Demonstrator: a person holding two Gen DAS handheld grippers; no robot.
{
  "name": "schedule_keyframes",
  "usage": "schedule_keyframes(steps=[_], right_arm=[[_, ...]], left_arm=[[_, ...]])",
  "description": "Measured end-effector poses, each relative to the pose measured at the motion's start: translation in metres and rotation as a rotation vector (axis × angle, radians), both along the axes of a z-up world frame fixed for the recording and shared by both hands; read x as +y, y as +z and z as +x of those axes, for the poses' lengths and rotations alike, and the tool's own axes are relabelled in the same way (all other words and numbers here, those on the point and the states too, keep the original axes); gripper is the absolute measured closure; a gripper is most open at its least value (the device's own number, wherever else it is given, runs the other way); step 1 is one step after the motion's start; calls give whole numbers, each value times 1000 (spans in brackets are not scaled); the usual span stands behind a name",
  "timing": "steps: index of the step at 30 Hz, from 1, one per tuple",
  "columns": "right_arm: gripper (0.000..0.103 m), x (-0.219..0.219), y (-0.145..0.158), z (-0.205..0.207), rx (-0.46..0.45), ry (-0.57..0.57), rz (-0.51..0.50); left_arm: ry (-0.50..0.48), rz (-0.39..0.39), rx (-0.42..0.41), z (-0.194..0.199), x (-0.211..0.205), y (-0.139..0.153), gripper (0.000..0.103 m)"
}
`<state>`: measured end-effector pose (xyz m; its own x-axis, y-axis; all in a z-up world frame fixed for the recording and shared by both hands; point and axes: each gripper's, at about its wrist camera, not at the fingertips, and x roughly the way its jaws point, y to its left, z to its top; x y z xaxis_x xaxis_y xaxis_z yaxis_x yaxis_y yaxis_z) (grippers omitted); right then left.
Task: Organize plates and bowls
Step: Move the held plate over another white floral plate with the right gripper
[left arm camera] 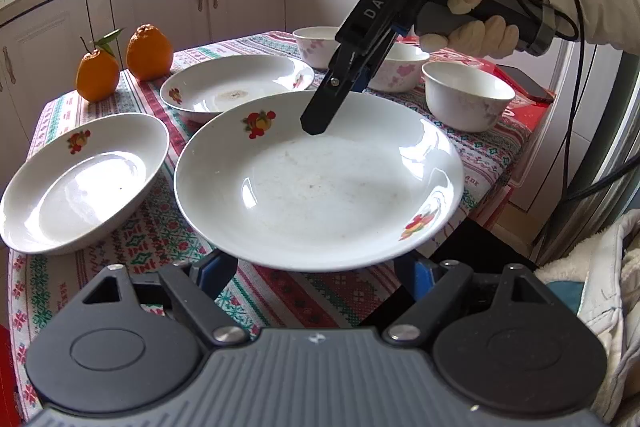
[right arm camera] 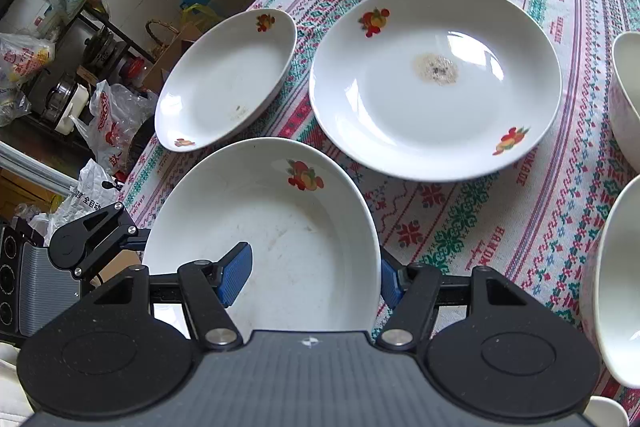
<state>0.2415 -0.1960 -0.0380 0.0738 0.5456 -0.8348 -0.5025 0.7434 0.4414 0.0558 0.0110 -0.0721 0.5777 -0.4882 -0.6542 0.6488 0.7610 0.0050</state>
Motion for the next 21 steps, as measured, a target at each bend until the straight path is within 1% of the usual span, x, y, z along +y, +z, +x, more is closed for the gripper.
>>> schedule_keyframes(steps=[11, 21], right_arm=[[33, 13, 17, 2, -48, 22, 8], [33, 50, 33, 20, -85, 86, 26]], left_arm=[[27, -8, -28, -1, 11, 13, 19], [94, 6, -42, 8, 37, 28, 19]])
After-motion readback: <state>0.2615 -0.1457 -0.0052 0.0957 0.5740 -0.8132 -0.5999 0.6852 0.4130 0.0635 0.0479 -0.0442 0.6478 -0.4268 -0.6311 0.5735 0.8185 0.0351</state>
